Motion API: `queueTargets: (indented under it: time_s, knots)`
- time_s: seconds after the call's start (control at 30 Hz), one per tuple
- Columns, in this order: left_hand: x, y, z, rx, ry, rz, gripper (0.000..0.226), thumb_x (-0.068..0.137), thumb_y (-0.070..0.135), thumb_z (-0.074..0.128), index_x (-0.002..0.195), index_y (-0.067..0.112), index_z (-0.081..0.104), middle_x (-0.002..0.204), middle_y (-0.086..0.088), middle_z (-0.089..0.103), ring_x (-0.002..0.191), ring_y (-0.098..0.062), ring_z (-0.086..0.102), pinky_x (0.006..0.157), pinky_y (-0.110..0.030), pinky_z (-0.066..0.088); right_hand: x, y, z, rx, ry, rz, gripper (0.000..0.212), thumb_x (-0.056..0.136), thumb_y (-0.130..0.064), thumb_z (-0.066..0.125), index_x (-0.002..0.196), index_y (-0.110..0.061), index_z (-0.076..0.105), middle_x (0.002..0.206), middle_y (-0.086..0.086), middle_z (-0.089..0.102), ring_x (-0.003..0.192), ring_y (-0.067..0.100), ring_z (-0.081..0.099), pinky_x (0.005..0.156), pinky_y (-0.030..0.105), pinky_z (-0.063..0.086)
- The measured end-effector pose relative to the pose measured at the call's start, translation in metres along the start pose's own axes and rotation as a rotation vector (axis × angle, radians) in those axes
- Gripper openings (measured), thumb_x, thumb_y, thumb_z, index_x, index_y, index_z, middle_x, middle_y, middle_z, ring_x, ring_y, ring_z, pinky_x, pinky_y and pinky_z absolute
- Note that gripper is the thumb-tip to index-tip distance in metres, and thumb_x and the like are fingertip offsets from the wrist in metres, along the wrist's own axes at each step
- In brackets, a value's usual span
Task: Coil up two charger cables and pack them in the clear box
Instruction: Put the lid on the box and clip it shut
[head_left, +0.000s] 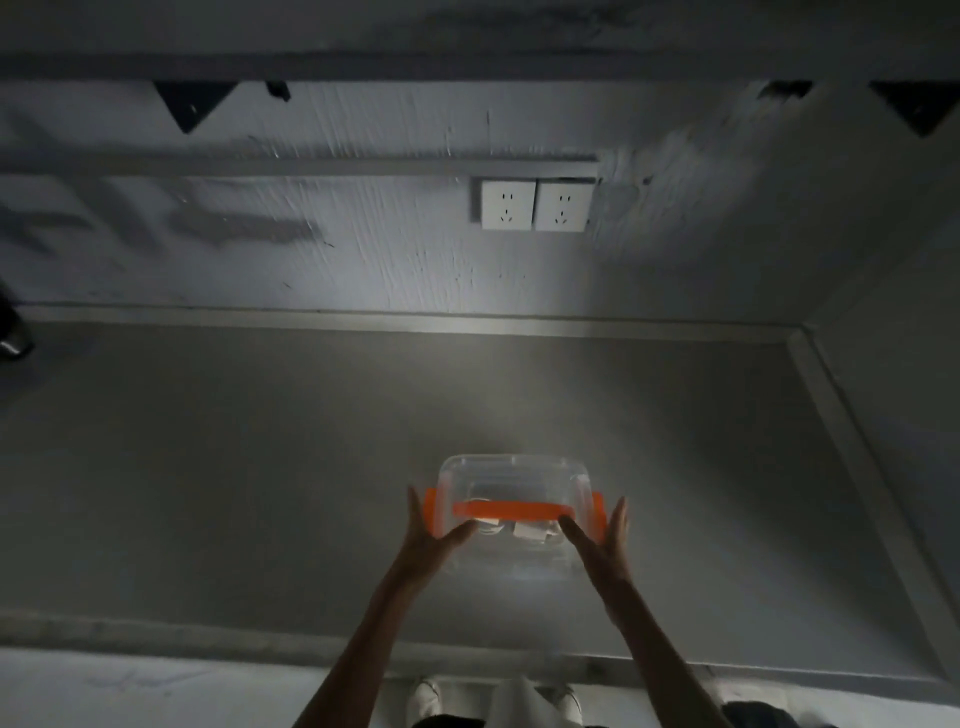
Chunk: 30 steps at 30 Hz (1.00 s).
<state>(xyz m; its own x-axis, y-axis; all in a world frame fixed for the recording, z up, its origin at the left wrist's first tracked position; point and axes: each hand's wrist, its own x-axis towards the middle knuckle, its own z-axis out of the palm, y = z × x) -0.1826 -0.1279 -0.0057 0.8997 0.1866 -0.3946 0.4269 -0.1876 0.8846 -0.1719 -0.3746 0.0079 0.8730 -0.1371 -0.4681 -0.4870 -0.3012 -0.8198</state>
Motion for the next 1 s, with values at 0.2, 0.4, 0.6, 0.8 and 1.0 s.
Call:
queueTargets:
  time_s: [0.2, 0.4, 0.6, 0.8, 1.0]
  knots:
    - [-0.015, -0.015, 0.019, 0.046, 0.312, 0.062, 0.078, 0.066, 0.025, 0.086, 0.136, 0.015, 0.051, 0.134, -0.007, 0.06, 0.122, -0.025, 0.057, 0.097, -0.034, 0.048, -0.012, 0.0, 0.011, 0.304, 0.005, 0.112, 0.091, 0.086, -0.031, 0.07, 0.151, -0.027, 0.008, 0.149, 0.015, 0.035, 0.124, 0.034, 0.047, 0.1, 0.05, 0.045]
    - [-0.032, -0.003, 0.041, 0.029, 0.496, 0.172, 0.066, 0.077, 0.008, 0.077, 0.138, 0.017, 0.054, 0.138, -0.003, 0.06, 0.126, -0.017, 0.056, 0.106, -0.033, 0.044, -0.017, -0.003, 0.016, 0.357, 0.058, 0.176, 0.104, 0.08, -0.037, 0.075, 0.152, -0.026, 0.001, 0.153, 0.019, 0.031, 0.132, 0.037, 0.042, 0.108, 0.056, 0.037]
    - [-0.027, -0.011, 0.041, 0.159, 0.458, 0.217, 0.064, 0.081, 0.004, 0.071, 0.141, 0.013, 0.05, 0.142, -0.007, 0.057, 0.13, -0.023, 0.055, 0.107, -0.043, 0.045, -0.019, -0.003, 0.014, 0.387, 0.06, 0.256, 0.122, 0.073, -0.041, 0.079, 0.152, -0.024, -0.013, 0.159, 0.019, 0.019, 0.139, 0.04, 0.033, 0.112, 0.059, 0.03]
    - [-0.027, -0.012, 0.041, 0.158, 0.446, 0.235, 0.065, 0.082, 0.004, 0.069, 0.143, 0.017, 0.048, 0.144, -0.004, 0.056, 0.131, -0.02, 0.054, 0.108, -0.041, 0.045, -0.017, 0.011, 0.011, 0.484, -0.042, 0.385, 0.088, 0.075, -0.041, 0.078, 0.139, -0.059, 0.021, 0.158, 0.003, 0.026, 0.138, 0.03, 0.035, 0.111, 0.051, 0.036]
    - [-0.029, -0.011, 0.041, 0.135, 0.448, 0.236, 0.062, 0.084, 0.006, 0.068, 0.142, 0.015, 0.048, 0.143, -0.006, 0.056, 0.129, -0.022, 0.054, 0.107, -0.043, 0.046, -0.018, 0.009, 0.022, 0.1, 0.35, 0.055, 0.088, 0.054, -0.091, 0.053, 0.112, -0.026, 0.067, 0.098, 0.006, 0.072, 0.08, 0.02, 0.069, 0.068, 0.034, 0.057]
